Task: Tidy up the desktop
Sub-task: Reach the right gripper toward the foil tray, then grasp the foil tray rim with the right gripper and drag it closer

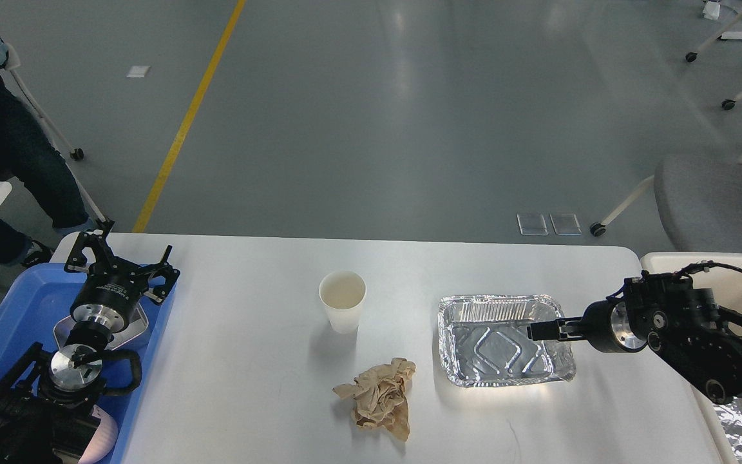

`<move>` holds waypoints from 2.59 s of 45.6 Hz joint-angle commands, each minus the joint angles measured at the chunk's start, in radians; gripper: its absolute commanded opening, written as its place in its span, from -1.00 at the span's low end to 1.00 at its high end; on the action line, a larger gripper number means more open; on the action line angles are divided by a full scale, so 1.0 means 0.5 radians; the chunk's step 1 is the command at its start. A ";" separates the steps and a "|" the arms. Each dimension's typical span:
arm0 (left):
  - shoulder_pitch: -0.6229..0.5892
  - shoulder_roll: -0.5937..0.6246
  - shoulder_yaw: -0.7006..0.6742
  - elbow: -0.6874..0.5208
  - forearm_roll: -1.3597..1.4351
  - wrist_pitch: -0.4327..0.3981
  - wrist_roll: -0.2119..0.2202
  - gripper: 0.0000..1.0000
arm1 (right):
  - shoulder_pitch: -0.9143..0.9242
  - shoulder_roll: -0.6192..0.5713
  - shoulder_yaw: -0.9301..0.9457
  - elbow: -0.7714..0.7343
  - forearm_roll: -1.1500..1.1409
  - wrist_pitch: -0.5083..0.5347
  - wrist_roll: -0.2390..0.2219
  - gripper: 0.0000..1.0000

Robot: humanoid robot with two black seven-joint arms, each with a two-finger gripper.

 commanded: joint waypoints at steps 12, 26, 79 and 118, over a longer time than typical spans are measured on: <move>0.003 -0.004 0.003 0.000 0.000 0.003 0.001 0.97 | 0.000 0.004 -0.015 -0.003 -0.002 -0.026 0.000 1.00; 0.003 -0.001 0.003 0.000 0.000 0.000 0.001 0.97 | -0.003 0.053 -0.018 0.000 -0.002 -0.014 -0.003 0.17; 0.009 0.006 0.003 0.000 0.000 0.003 0.001 0.97 | 0.095 -0.103 0.046 -0.049 0.320 0.069 -0.055 -1.00; 0.015 0.036 0.102 0.000 0.003 0.034 0.001 0.97 | 0.181 -0.345 0.049 0.404 1.109 0.339 -0.129 -1.00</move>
